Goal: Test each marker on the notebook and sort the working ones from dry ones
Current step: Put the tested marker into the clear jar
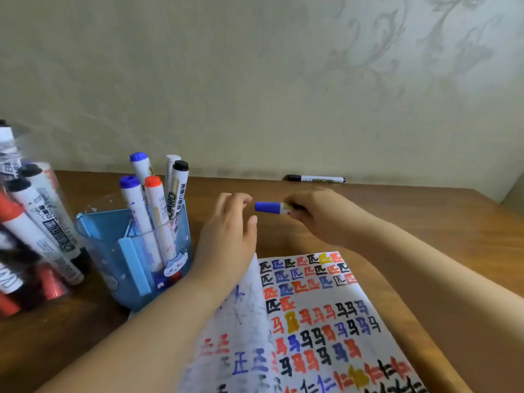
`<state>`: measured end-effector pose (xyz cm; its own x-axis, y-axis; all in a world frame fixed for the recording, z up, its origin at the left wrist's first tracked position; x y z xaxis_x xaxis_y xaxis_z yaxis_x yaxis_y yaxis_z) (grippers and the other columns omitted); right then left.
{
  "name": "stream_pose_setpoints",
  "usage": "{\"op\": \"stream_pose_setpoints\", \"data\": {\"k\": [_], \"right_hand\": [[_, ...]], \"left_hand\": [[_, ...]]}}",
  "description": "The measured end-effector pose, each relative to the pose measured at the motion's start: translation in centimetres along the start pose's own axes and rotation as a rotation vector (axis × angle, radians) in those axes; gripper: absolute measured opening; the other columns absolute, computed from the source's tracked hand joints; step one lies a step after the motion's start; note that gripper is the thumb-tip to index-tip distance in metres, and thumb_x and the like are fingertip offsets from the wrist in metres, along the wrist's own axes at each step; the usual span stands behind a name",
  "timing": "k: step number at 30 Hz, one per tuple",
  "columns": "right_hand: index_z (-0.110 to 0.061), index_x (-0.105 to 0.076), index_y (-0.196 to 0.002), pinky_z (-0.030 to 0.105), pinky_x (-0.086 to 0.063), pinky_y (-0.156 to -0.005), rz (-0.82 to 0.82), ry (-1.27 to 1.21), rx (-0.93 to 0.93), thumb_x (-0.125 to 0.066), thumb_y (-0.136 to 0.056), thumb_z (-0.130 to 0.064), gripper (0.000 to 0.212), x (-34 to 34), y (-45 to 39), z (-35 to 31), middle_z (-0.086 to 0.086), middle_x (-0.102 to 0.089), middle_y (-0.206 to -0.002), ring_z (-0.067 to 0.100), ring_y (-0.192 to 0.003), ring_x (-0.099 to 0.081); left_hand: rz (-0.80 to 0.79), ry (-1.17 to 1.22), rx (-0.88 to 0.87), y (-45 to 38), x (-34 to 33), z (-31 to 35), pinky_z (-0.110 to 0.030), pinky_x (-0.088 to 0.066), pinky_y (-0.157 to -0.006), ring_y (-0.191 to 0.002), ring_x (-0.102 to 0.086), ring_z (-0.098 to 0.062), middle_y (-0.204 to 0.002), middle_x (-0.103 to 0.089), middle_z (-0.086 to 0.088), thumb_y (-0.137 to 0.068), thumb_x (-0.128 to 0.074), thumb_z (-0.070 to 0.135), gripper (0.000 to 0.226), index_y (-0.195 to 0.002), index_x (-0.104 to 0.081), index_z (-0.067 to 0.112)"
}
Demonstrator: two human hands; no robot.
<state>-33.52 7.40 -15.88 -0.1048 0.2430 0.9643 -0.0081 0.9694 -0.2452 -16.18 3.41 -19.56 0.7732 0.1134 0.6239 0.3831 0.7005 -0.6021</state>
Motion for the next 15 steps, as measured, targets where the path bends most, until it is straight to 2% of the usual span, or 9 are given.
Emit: {"op": "stream_pose_setpoints", "data": {"k": [2,4,6,7,9,12,13,15], "right_hand": [[-0.023,-0.056,-0.108,0.037,-0.049,-0.075,-0.037,0.021,0.006,-0.043,-0.097,-0.024,0.016,1.0,3.9,-1.2,-0.001,-0.063,-0.098,0.02,-0.084,-0.057],[-0.023,-0.054,-0.114,0.03,-0.048,-0.075,-0.044,0.004,0.007,-0.044,-0.098,-0.027,0.02,2.1,7.0,-2.4,-0.004,-0.062,-0.104,0.016,-0.088,-0.057],[-0.024,-0.053,-0.117,0.024,-0.046,-0.076,-0.047,-0.022,0.016,-0.045,-0.098,-0.028,0.022,3.0,9.6,-3.7,-0.007,-0.061,-0.109,0.013,-0.092,-0.057],[-0.024,-0.053,-0.119,0.022,-0.046,-0.076,-0.043,-0.027,0.027,-0.045,-0.098,-0.028,0.023,3.4,10.7,-4.4,-0.008,-0.059,-0.112,0.011,-0.093,-0.056],[-0.024,-0.051,-0.125,0.022,-0.046,-0.079,-0.024,-0.009,0.063,-0.044,-0.098,-0.03,0.028,3.7,12.8,-5.6,-0.009,-0.056,-0.116,0.01,-0.098,-0.055],[-0.018,-0.053,-0.124,0.03,-0.046,-0.082,0.036,0.088,0.12,-0.044,-0.098,-0.034,0.032,2.7,14.7,-7.4,-0.002,-0.057,-0.115,0.019,-0.101,-0.055],[-0.015,-0.056,-0.116,0.032,-0.047,-0.078,0.058,0.136,0.138,-0.047,-0.097,-0.033,0.028,2.1,15.1,-8.1,0.001,-0.059,-0.108,0.021,-0.095,-0.057],[-0.012,-0.06,-0.091,0.029,-0.046,-0.058,0.107,0.208,0.172,-0.059,-0.086,-0.028,0.016,0.9,15.6,-9.3,0.002,-0.06,-0.082,0.02,-0.069,-0.059]], "left_hand": [[-0.083,-0.001,-0.137,0.2,0.7,1.5,-0.023,-0.043,-0.074,-0.1,-0.054,-0.014,-0.125,-0.045,0.002,-0.093,-0.048,0.025,0.032,-0.123,-0.049,0.014],[-0.324,-0.038,-0.233,0.7,1.4,3.2,-0.022,-0.042,-0.081,-0.106,-0.05,-0.008,-0.126,-0.043,0.009,-0.095,-0.041,0.033,0.034,-0.125,-0.046,0.019],[-0.567,-0.117,-0.302,1.7,2.2,4.6,-0.022,-0.041,-0.083,-0.103,-0.048,-0.008,-0.113,-0.049,0.009,-0.095,-0.039,0.035,0.026,-0.114,-0.05,0.021],[-0.627,-0.12,-0.311,2.5,2.7,5.2,-0.022,-0.04,-0.081,-0.099,-0.048,-0.008,-0.104,-0.05,0.009,-0.095,-0.04,0.034,0.019,-0.105,-0.05,0.021],[-0.651,-0.076,-0.297,4.2,3.7,5.8,-0.021,-0.036,-0.075,-0.091,-0.048,-0.008,-0.092,-0.047,0.01,-0.096,-0.041,0.031,0.008,-0.092,-0.043,0.023],[-0.634,-0.067,-0.281,6.6,4.9,6.3,-0.026,-0.042,-0.075,-0.086,-0.05,-0.01,-0.097,-0.052,0.006,-0.097,-0.04,0.027,0.008,-0.09,-0.036,0.028],[-0.641,-0.08,-0.272,7.3,5.2,6.4,-0.03,-0.045,-0.077,-0.087,-0.052,-0.012,-0.101,-0.055,0.004,-0.097,-0.039,0.027,0.008,-0.089,-0.035,0.028],[-0.663,-0.101,-0.253,8.4,5.8,6.4,-0.035,-0.046,-0.079,-0.089,-0.055,-0.015,-0.104,-0.058,0.0,-0.097,-0.038,0.03,0.01,-0.088,-0.036,0.026]]}}
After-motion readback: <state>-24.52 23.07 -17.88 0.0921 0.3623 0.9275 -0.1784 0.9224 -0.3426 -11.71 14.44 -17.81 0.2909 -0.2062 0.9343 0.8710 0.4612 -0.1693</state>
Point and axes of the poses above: each hand's wrist, its own y-axis away from the middle knuckle, its own x-axis out of the back of the hand, z = x × y, the point moved 1 cm from there along -y, towards the middle knuckle
